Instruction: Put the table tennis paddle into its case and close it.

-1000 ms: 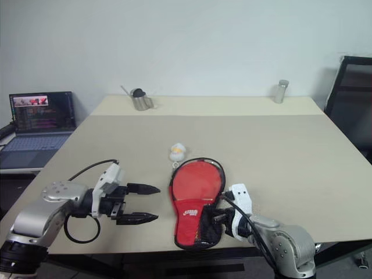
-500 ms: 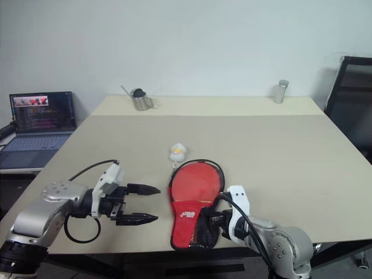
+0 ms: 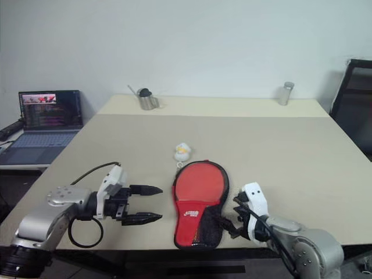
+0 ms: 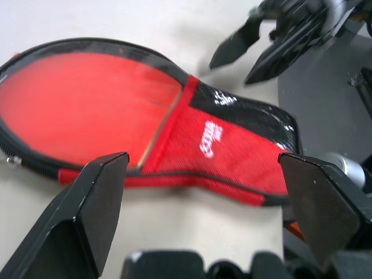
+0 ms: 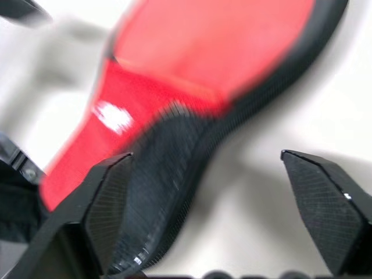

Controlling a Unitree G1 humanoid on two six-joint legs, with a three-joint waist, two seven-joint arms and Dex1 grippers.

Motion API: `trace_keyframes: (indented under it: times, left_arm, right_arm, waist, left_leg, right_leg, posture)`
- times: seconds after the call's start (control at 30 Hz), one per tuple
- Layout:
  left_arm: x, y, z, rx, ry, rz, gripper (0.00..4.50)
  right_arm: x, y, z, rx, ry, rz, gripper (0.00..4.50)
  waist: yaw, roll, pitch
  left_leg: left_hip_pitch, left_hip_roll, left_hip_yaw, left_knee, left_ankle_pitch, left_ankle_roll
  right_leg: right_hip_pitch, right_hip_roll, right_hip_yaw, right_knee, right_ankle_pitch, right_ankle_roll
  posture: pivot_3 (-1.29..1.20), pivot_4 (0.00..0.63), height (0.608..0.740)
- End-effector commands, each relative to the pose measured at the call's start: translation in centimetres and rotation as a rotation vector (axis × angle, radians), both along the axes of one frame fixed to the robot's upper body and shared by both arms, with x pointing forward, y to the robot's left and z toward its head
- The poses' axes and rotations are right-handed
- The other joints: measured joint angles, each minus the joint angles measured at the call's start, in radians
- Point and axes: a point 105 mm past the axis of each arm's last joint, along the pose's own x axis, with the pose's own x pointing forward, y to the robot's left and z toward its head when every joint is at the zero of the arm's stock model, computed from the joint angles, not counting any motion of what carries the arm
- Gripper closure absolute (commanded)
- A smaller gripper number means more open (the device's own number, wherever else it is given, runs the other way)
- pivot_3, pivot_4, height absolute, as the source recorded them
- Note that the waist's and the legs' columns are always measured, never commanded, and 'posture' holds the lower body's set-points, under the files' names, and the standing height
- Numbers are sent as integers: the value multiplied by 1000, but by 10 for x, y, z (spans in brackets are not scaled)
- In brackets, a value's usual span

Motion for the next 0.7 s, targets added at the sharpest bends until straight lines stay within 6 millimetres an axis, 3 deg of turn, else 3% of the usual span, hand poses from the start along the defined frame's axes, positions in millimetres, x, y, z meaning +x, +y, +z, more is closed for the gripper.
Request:
trace_keyframes:
  times: [0.03, 0.27, 0.33, 0.5, 0.7]
  left_arm:
    - [8, 0, 19, -56, -68, 53, 0]
    - [33, 6, 34, -101, -129, 178, 0]
    - [43, 12, 39, -94, -191, 237, 0]
    - [72, 22, 49, -81, -311, 396, 0]
    - [109, 20, 50, -50, -349, 529, 0]
  right_arm:
    - [10, 0, 30, 34, -130, 23, 47]
    - [37, 12, 48, 36, -223, 54, 47]
    - [41, 24, 49, 30, -255, 96, 47]
    - [47, 58, 42, 93, -265, 158, 47]
    - [62, 69, 23, 91, -256, 100, 47]
  waist:
    - [-1, 0, 0]
    - [3, 0, 0]
    - [2, 0, 0]
    - [3, 0, 0]
    - [10, -1, -1]
  left_leg:
    - [0, 0, 0, 0, 0, 0]
    - [0, 0, 0, 0, 0, 0]
    - [0, 0, 0, 0, 0, 0]
    - [0, 0, 0, 0, 0, 0]
    - [-1, -1, 0, 1, 0, 0]
  right_leg:
    - [0, 0, 0, 0, 0, 0]
    - [0, 0, 0, 0, 0, 0]
    - [0, 0, 0, 0, 0, 0]
    - [-1, 0, 0, 1, 0, 0]
    - [-1, -1, 0, 1, 0, 0]
  posture:
    - [0, 150, 740]
    - [0, 150, 740]
    - [0, 150, 740]
    - [0, 150, 740]
    - [0, 150, 740]
